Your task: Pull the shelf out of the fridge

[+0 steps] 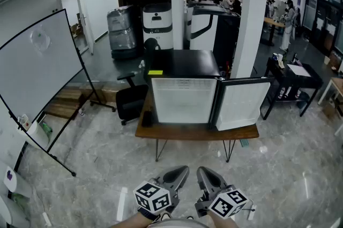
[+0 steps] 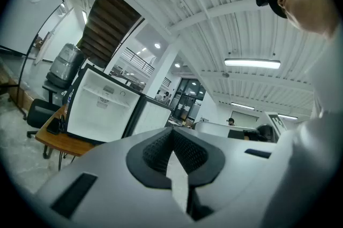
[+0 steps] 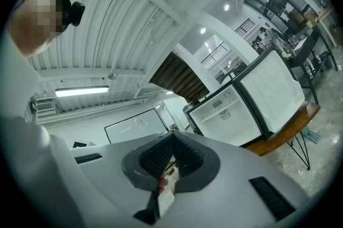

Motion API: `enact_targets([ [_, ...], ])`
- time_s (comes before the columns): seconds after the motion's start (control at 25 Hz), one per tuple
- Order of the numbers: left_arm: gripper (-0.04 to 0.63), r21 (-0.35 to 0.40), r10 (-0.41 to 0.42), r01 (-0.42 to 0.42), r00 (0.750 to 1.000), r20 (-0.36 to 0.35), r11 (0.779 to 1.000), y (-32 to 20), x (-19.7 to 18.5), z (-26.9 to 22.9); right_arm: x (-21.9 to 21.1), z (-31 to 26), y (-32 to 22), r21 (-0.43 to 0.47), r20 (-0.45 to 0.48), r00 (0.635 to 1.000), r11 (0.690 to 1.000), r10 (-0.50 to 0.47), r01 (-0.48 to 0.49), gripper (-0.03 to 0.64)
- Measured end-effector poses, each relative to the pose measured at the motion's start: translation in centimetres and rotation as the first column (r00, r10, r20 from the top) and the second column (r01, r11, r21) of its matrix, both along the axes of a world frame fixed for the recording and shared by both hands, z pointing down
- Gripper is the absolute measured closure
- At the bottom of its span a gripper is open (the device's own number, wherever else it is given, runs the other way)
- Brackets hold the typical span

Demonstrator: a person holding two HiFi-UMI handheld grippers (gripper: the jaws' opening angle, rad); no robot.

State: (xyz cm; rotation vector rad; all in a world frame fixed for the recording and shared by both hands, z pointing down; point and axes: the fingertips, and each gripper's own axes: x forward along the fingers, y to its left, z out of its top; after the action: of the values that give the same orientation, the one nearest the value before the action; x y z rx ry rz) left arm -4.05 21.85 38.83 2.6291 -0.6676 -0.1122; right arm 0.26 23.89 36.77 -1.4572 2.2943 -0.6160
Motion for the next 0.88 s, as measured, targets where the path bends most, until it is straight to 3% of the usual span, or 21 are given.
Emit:
enact_targets([
  [0.36,0.589,-0.006,0.0,0.0,1.0,0.011,1.0,0.2,1.6,0.5,1.2,0.4,0.0,0.0,0.014,1.0,1.0,-0.02,0.02,0.607],
  [0.88,0.589,-0.05,-0.062,0.062,0.998,0.001,0.997,-1.4,3.1,1.5,3.6,0.9,-0.7,0.012,0.172,0.981,0.996,-0.093,0.092,0.606],
])
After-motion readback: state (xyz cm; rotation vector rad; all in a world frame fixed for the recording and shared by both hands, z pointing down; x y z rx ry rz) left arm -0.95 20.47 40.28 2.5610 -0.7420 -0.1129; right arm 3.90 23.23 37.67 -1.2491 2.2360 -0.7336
